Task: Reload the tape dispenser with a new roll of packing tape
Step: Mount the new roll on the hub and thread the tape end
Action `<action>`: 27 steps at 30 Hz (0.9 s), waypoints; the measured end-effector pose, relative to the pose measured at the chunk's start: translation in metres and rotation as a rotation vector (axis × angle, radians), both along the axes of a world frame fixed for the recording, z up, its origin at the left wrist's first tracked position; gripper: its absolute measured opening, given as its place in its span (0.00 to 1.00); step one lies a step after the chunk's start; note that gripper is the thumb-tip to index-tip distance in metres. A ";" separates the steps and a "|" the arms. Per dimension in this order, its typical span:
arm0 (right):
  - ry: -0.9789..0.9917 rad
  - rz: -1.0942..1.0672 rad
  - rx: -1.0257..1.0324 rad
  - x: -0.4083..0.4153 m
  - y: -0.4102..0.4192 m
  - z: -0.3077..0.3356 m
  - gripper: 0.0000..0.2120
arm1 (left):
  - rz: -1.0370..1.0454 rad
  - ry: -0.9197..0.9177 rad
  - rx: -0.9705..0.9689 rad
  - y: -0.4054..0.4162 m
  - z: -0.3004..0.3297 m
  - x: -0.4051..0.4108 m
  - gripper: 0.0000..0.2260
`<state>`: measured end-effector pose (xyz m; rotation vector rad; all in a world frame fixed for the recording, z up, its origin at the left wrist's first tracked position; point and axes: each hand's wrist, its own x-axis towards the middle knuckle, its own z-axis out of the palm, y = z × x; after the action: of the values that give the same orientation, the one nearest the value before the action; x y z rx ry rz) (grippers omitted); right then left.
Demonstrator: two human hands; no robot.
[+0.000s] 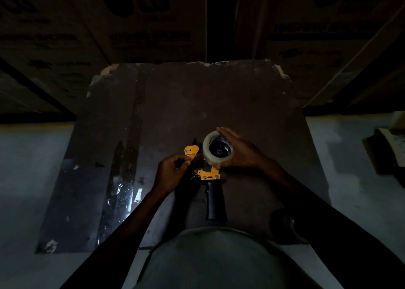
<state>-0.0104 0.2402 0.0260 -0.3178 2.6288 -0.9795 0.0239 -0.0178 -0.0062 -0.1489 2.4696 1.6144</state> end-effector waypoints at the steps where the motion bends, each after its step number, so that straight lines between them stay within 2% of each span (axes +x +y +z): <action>1: 0.012 0.002 0.009 0.000 0.000 0.000 0.58 | -0.009 0.002 -0.004 0.000 -0.001 0.001 0.11; 12: 0.040 0.061 0.086 0.004 0.000 0.001 0.57 | -0.120 -0.001 -0.081 -0.004 0.004 -0.005 0.09; 16: 0.052 0.057 0.083 0.006 0.003 -0.001 0.57 | -0.006 0.010 -0.039 0.003 0.017 -0.015 0.04; 19: 0.053 0.052 0.068 0.006 0.005 -0.005 0.57 | -0.073 0.026 -0.051 0.014 0.028 -0.035 0.16; 22: 0.060 0.053 0.065 0.004 0.006 -0.009 0.59 | -0.264 -0.111 -0.148 0.026 0.022 -0.058 0.26; 24: 0.048 0.052 0.048 0.002 0.006 -0.011 0.59 | -0.293 -0.248 -0.062 0.032 0.018 -0.063 0.25; 27: -0.013 0.014 -0.040 0.003 0.010 -0.010 0.60 | -0.337 -0.262 0.034 0.036 0.008 -0.065 0.17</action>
<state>-0.0077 0.2502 0.0163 -0.3383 2.5948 -1.0274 -0.0409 0.0187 0.0015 0.0556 2.1329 1.3960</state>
